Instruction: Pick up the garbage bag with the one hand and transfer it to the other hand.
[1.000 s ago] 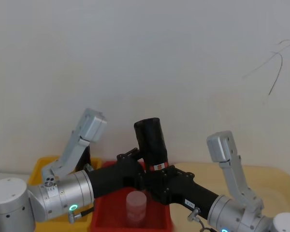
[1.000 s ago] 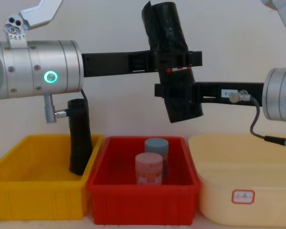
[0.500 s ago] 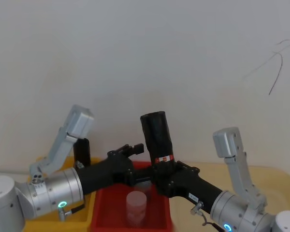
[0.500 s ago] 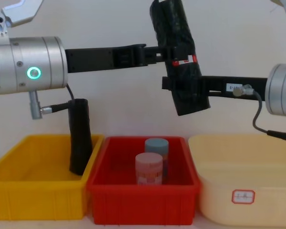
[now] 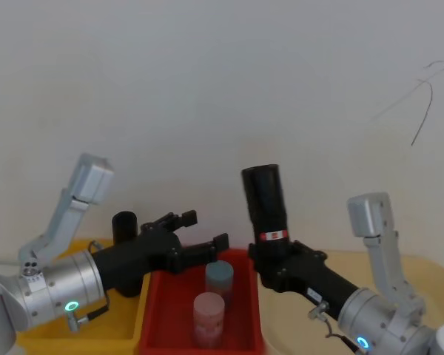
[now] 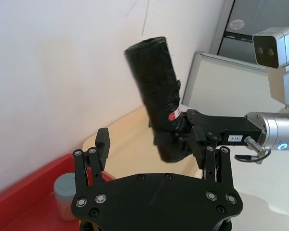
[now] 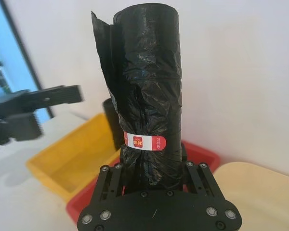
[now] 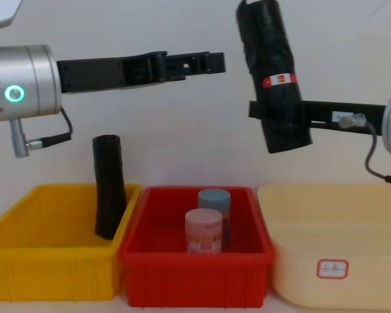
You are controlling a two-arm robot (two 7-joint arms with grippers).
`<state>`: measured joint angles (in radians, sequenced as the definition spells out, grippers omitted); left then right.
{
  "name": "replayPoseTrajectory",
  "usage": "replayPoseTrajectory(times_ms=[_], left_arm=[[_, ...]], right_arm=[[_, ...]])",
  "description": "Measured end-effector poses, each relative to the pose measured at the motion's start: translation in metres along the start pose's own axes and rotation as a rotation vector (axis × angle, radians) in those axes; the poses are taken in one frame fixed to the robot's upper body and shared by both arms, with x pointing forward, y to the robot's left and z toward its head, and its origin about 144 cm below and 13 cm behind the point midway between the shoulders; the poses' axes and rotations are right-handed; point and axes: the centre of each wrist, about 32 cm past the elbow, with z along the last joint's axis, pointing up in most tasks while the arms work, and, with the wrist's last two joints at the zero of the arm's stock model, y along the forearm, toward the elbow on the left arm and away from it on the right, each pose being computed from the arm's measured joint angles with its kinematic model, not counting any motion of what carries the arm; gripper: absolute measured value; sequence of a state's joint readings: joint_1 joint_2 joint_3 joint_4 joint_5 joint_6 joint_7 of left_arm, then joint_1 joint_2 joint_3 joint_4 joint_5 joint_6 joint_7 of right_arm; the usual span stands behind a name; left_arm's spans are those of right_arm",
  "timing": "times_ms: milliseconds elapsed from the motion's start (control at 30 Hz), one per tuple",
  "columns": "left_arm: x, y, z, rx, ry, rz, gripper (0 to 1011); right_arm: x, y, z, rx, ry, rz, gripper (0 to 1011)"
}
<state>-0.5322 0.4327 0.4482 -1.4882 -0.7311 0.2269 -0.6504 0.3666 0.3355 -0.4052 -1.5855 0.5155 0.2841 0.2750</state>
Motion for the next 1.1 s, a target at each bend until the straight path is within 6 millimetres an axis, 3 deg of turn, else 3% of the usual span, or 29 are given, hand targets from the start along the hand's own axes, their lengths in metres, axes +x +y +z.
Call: replayPoseTrajectory(times_ms=[900,1100], left_arm=[[0.023,0.049,-0.001,-0.061,0.010,0.206,1000],[0.026,0.055,-0.002,-0.067,0.007,0.240,1001]], right_arm=[[0.022,-0.035,-0.015,-0.078,0.026,-0.272,531],[0.024,-0.040,-0.018,-0.105,0.017,-0.289,690]])
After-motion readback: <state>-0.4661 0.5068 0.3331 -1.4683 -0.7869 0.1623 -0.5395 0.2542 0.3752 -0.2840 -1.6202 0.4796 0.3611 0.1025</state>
